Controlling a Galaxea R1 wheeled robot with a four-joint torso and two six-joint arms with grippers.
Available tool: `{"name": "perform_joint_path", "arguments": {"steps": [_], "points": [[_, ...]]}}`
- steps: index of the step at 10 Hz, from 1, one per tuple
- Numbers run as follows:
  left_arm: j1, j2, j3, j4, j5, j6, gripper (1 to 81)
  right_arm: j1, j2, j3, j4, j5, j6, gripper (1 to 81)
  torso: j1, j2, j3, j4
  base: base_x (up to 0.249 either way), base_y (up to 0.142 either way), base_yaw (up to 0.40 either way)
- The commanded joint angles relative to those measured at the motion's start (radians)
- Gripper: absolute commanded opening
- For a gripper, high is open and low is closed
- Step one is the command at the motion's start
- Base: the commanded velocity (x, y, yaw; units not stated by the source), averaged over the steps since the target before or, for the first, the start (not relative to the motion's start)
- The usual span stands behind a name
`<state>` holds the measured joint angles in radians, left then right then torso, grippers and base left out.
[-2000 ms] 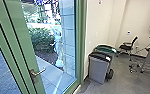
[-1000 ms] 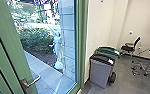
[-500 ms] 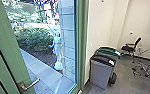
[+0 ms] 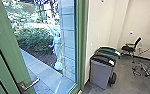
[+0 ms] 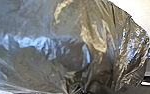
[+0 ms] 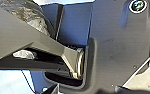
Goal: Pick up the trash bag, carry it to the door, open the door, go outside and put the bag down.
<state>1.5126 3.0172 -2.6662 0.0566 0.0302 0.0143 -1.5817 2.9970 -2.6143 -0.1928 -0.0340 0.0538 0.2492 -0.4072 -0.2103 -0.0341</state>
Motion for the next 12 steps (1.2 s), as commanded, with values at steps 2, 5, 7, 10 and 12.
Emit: {"name": "perform_joint_path", "arguments": {"steps": [2,5,7,10,12], "points": [[-0.039,0.010,0.009,0.005,0.066,0.001,1.0,0.038,0.001,0.001,0.003,-0.060,0.001,81.1,-0.064,0.100,0.000,0.000,0.000,0.000,0.000],[-0.039,0.010,0.009,0.000,0.066,0.004,1.0,0.039,0.001,0.001,0.003,-0.059,0.001,81.1,-0.030,0.045,0.000,0.000,0.000,0.000,0.000],[-0.039,0.010,0.009,0.006,0.066,0.003,1.0,0.039,0.001,0.001,0.003,-0.060,0.001,81.1,-0.139,0.213,0.000,0.000,0.000,0.000,0.000],[-0.039,0.010,0.009,0.008,0.066,0.003,1.0,0.038,0.001,0.001,0.001,-0.060,0.001,81.1,-0.208,0.320,0.051,0.000,0.000,0.000,0.000],[-0.039,0.010,0.009,0.009,0.069,0.004,1.0,0.038,0.001,0.001,0.001,-0.060,0.001,81.1,-0.246,0.379,0.087,0.000,0.000,0.000,0.000]]}}
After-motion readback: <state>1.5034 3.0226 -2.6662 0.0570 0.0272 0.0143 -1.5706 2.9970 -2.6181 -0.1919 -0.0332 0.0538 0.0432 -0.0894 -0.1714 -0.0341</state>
